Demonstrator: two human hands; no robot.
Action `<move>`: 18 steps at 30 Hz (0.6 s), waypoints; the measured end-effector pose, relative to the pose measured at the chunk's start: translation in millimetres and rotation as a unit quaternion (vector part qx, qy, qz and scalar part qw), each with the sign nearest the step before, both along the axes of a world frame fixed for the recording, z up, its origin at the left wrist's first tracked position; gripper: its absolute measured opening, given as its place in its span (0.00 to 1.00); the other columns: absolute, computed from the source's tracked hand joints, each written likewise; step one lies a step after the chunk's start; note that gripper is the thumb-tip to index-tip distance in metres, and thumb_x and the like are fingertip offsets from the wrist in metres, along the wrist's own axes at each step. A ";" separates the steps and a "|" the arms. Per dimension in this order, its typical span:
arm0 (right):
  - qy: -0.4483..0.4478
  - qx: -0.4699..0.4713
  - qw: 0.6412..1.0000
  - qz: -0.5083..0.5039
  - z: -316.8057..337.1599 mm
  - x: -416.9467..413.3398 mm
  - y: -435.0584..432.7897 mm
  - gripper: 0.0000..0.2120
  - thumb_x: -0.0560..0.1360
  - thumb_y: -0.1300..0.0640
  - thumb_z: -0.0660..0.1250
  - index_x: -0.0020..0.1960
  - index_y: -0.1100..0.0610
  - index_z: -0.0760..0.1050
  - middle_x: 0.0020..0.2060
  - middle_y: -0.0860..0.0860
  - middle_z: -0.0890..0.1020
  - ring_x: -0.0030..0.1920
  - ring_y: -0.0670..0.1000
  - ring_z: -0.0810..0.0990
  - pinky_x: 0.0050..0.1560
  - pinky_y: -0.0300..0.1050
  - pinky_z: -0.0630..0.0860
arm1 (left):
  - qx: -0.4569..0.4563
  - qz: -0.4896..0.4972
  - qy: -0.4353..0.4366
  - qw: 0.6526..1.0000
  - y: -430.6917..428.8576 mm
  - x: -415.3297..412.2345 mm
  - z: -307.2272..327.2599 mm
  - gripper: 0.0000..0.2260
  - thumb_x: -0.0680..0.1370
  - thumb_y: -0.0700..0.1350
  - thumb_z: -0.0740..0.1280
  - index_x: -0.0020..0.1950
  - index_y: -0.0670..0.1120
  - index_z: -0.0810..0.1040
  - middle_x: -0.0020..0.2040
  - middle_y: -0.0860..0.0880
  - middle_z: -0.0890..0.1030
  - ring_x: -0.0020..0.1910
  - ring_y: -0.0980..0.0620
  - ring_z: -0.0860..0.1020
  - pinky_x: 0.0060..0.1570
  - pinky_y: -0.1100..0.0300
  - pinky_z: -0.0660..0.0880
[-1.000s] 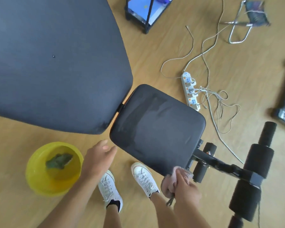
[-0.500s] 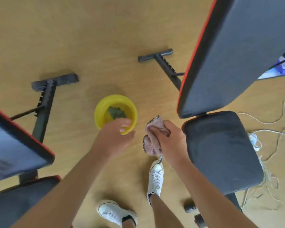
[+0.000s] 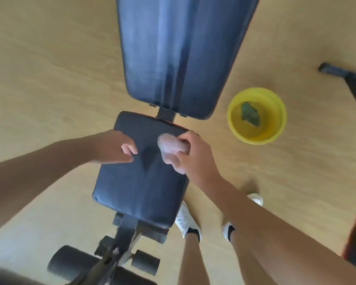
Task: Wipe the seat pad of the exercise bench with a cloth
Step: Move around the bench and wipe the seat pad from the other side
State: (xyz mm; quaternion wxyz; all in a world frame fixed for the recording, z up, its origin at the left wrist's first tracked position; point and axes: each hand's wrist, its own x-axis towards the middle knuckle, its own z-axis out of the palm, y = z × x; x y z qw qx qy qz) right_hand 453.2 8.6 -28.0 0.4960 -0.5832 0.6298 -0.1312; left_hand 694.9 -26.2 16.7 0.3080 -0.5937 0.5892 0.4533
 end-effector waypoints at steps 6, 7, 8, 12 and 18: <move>0.189 -0.162 0.968 -0.013 -73.1 35.8 31.2 0.08 0.70 0.70 0.74 0.49 0.65 0.84 0.43 0.58 0.79 0.47 0.61 0.79 0.47 0.42 0.76 | 0.062 0.086 0.000 0.994 34.9 131.1 -15.6 0.12 0.75 0.56 0.75 0.58 0.60 0.84 0.53 0.59 0.87 0.45 0.55 0.85 0.52 0.58 0.82; 0.191 -0.161 0.968 0.039 -80.2 42.8 52.0 0.08 0.70 0.69 0.74 0.49 0.63 0.84 0.42 0.57 0.79 0.45 0.59 0.79 0.45 0.39 0.74 | 0.062 0.117 0.022 0.991 39.8 146.5 -17.7 0.11 0.75 0.54 0.76 0.57 0.61 0.84 0.52 0.58 0.88 0.47 0.56 0.87 0.51 0.58 0.84; 0.162 -0.164 0.963 0.139 -81.5 49.3 75.9 0.06 0.72 0.67 0.72 0.48 0.61 0.83 0.42 0.56 0.78 0.44 0.56 0.78 0.44 0.41 0.77 | 0.064 0.150 0.040 0.986 46.2 159.4 -18.9 0.11 0.76 0.51 0.76 0.57 0.61 0.84 0.51 0.59 0.88 0.49 0.57 0.87 0.51 0.57 0.85; 0.064 -0.294 0.814 0.497 -85.7 46.0 99.1 0.16 0.78 0.67 0.57 0.36 0.57 0.76 0.32 0.52 0.73 0.37 0.51 0.67 0.34 0.46 0.73 | 0.061 0.221 0.048 0.972 87.7 186.1 -40.1 0.22 0.66 0.64 0.78 0.58 0.64 0.82 0.56 0.62 0.87 0.51 0.58 0.88 0.59 0.52 0.82; 0.222 -0.201 0.954 -0.017 -84.1 48.9 20.9 0.04 0.71 0.68 0.74 0.42 0.64 0.79 0.37 0.56 0.75 0.38 0.57 0.74 0.41 0.41 0.68 | -0.004 0.351 0.084 0.933 151.9 161.5 -96.4 0.22 0.65 0.54 0.83 0.58 0.60 0.85 0.53 0.63 0.88 0.47 0.65 0.87 0.60 0.50 0.81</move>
